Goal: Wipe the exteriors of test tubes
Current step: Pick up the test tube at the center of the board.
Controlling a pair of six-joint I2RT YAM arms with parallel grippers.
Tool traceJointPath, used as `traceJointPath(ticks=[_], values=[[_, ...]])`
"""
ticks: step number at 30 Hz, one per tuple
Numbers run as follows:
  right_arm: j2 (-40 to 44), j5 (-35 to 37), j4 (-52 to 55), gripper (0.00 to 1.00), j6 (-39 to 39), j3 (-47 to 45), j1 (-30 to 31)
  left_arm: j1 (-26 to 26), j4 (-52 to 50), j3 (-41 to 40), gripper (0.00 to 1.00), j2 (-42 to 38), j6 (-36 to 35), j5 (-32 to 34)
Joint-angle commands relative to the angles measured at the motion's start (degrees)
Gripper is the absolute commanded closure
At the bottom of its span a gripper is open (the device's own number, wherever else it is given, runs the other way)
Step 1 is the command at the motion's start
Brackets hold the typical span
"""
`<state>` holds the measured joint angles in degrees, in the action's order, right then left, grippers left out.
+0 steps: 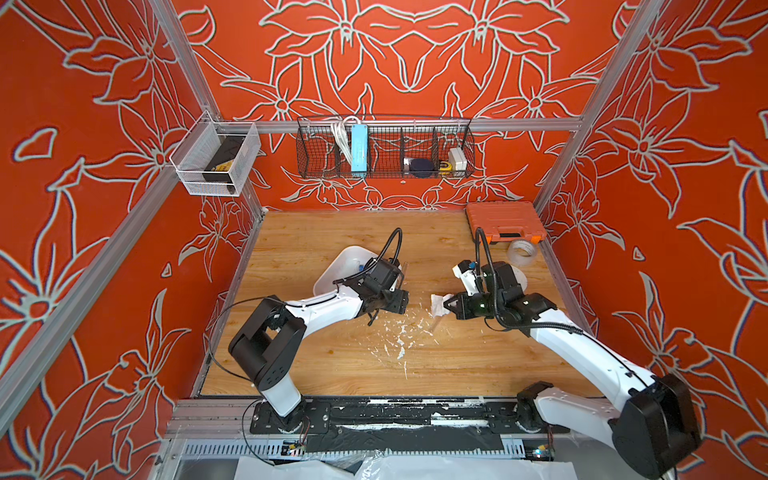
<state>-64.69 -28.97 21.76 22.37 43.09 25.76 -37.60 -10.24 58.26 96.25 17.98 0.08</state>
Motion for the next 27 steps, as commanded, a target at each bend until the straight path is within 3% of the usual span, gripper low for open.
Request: traceJointPath(ticks=[1,7,18,27], values=[[0.73,-0.19,-1.2,1.0,-0.79,-0.9,0.08,-0.73,-0.05,3.29,0.24,2.94,-1.69,4.94],[0.57,0.03,-1.17,1.0,-1.1,-0.81,0.08,-1.42,1.22,6.85,0.39,9.26,-3.24,7.43],[1.37,1.1,0.32,1.0,-2.33,-0.71,0.08,-1.33,0.02,9.67,0.53,15.96,-3.87,8.53],[0.97,0.76,-0.66,1.0,-1.98,-0.77,0.08,-1.42,2.62,4.23,0.84,15.13,-1.29,2.44]])
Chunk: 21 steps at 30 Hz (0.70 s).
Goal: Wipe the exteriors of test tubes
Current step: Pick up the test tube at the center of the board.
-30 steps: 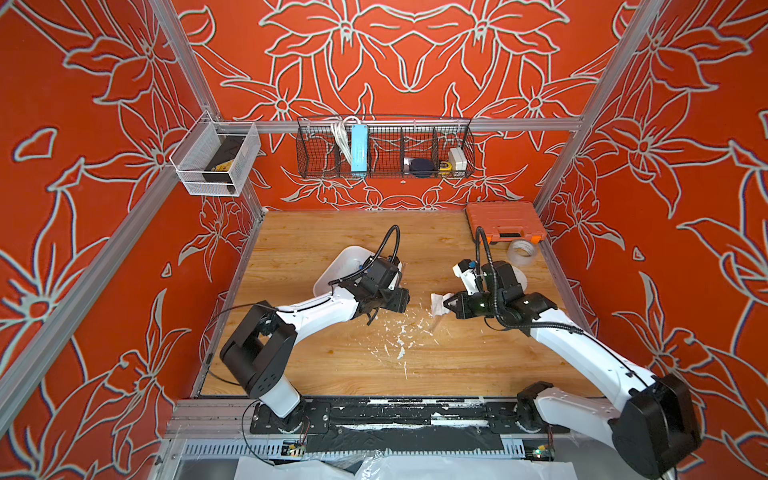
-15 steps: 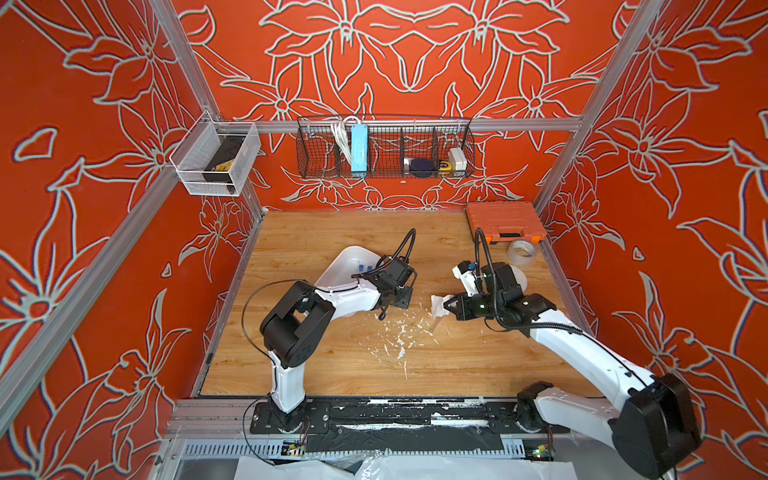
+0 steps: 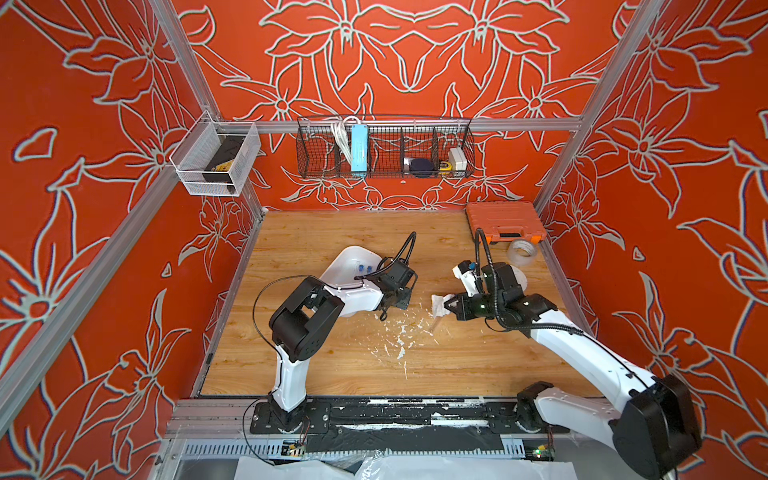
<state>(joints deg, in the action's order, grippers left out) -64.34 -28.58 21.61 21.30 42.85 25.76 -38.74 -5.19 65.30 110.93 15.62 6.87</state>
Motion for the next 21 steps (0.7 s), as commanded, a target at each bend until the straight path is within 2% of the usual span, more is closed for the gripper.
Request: traceJointPath(ticks=[1,5,11,16,21], values=[[0.68,0.37,-0.41,1.0,-0.91,-0.57,0.08,-0.24,-2.16,-3.24,0.86,0.06,1.26,-5.25],[0.93,0.37,0.08,1.0,-1.07,-0.58,0.07,-0.21,-0.16,-5.2,0.9,-3.86,2.81,-8.39],[1.38,-0.6,-0.05,1.0,-1.17,-1.21,0.03,-0.19,4.0,-10.28,0.9,-14.09,6.29,-17.89],[1.67,-2.23,-2.45,1.0,0.38,-2.25,0.93,-0.19,9.59,-17.24,0.9,-24.32,12.1,-27.78],[1.76,-1.69,-5.29,1.0,1.54,-2.6,3.65,-0.28,13.1,-22.89,0.9,-31.69,17.37,-32.9]])
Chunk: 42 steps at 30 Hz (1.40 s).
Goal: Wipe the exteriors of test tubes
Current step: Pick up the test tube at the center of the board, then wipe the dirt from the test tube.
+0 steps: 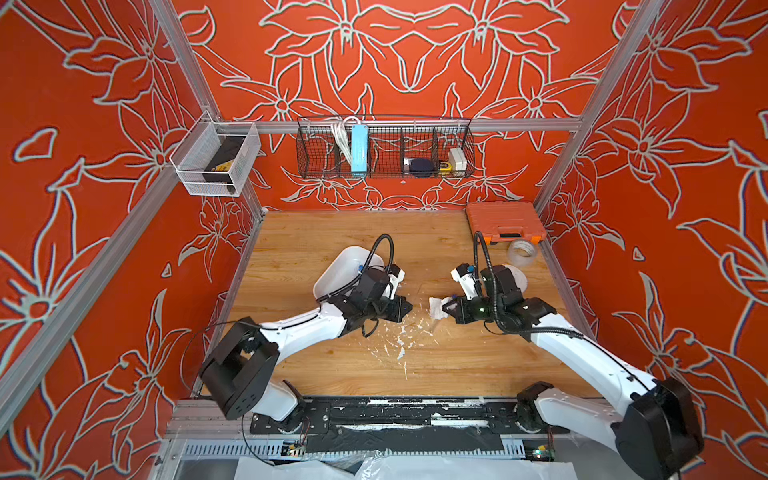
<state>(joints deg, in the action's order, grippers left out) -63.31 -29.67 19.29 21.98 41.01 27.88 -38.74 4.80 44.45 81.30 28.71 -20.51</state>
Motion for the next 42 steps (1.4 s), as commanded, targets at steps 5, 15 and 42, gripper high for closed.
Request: traceJointPath(ticks=[5,15,42], values=[[-0.23,0.85,-4.26,1.0,1.01,0.68,4.5,-0.28,1.18,-3.2,0.89,-5.62,4.64,-5.5],[-2.87,1.05,-9.19,1.0,2.84,2.41,7.74,-1.33,4.66,-6.38,0.9,-8.37,8.12,-8.18],[-0.81,-0.68,-24.39,1.0,13.78,-4.03,11.56,-3.89,16.61,-10.22,0.93,-11.51,16.65,-6.62]])
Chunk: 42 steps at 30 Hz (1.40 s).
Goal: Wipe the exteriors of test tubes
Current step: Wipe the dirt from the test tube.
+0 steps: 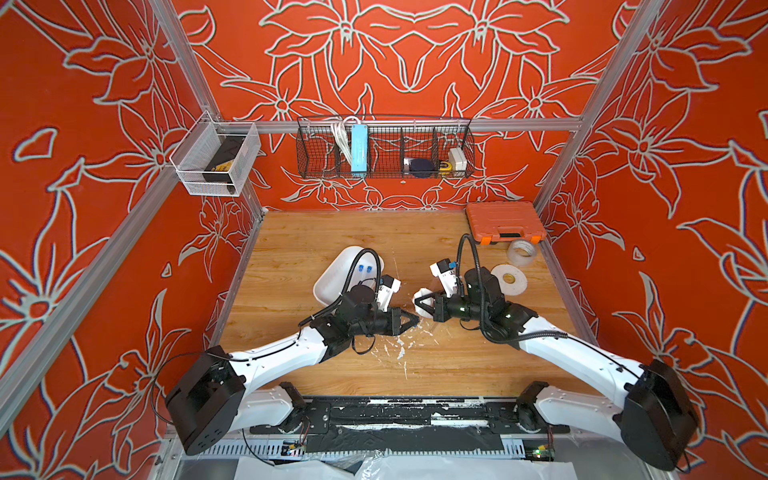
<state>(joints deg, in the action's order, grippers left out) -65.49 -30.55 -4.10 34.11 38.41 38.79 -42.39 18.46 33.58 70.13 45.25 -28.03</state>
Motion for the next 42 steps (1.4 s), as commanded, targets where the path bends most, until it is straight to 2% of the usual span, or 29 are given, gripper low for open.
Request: traceJointPath(ticks=[1,10,19,23,31,42], values=[[1.87,0.31,-1.0,1.0,1.62,-1.83,0.76,-0.24,2.61,0.78,0.93,-0.32,-0.06,1.04],[5.36,0.56,-1.26,1.0,2.22,-5.01,1.12,-0.24,3.16,1.21,0.93,0.16,0.53,1.4],[5.82,1.49,-1.57,1.0,1.1,-6.2,1.24,-0.32,6.43,1.4,0.93,1.4,2.65,-1.39],[5.83,4.14,2.12,1.0,-1.94,-4.48,1.21,-0.41,5.12,1.49,0.93,0.58,2.39,-2.28],[3.29,4.5,5.47,1.0,-6.6,0.74,-0.06,-0.52,3.01,1.22,0.93,-1.37,2.32,-3.87],[-1.62,0.55,6.82,1.0,-11.18,8.75,-7.5,-0.76,3.83,0.98,0.93,-3.21,4.26,-6.54]])
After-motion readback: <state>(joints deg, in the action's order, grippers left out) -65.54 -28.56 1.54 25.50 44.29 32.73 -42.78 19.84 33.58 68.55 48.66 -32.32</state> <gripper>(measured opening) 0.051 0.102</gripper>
